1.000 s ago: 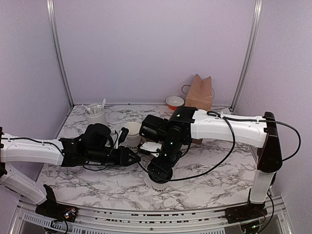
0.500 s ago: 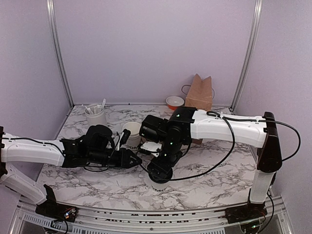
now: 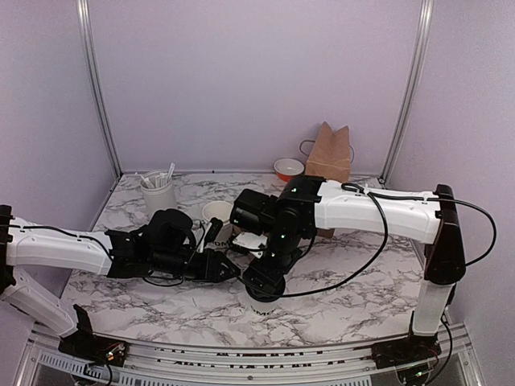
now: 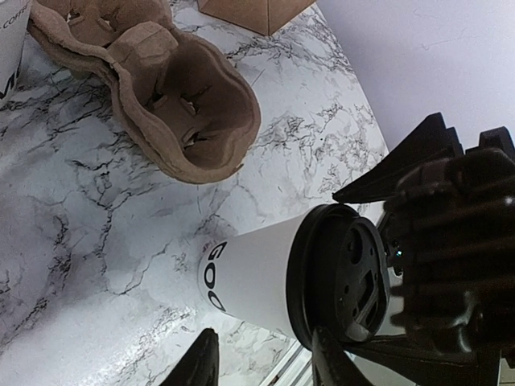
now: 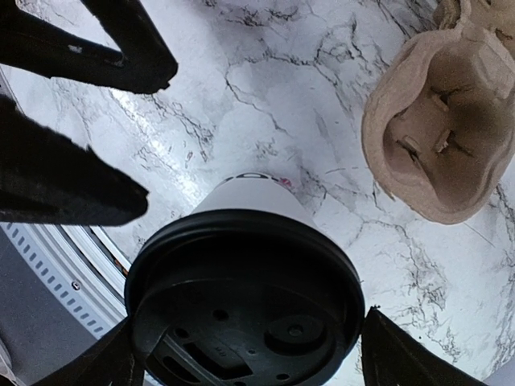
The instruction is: Pack the takeout coffee
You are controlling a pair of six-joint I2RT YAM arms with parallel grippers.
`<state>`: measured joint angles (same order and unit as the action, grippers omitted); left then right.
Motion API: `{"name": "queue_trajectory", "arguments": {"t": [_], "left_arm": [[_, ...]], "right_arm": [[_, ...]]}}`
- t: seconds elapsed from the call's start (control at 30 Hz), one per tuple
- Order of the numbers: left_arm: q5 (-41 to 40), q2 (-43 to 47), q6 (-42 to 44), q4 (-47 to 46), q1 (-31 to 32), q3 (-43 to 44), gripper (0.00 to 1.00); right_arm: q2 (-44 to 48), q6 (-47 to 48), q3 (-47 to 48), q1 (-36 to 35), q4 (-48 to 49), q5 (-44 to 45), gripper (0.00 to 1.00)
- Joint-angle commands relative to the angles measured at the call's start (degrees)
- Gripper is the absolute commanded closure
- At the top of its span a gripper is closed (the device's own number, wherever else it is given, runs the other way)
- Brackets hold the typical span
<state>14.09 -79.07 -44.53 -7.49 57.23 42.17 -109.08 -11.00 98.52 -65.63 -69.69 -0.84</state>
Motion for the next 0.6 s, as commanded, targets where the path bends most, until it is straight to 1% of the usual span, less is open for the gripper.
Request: {"name": "queue_trajectory", "arguments": {"t": [0.0,0.57], "left_arm": [[0.5,-0.7,0.8,-1.0,0.7,1.6,0.59],[0.2,-1.4,0.5,-0.4,1.2,2.6,0.59]], "right_arm": [[0.0,-1.1,2.5,0.1,-0.6,0.9,0.11],[1.7,-2.1,2.8,-0.2,-0.4,1.1,0.09]]}}
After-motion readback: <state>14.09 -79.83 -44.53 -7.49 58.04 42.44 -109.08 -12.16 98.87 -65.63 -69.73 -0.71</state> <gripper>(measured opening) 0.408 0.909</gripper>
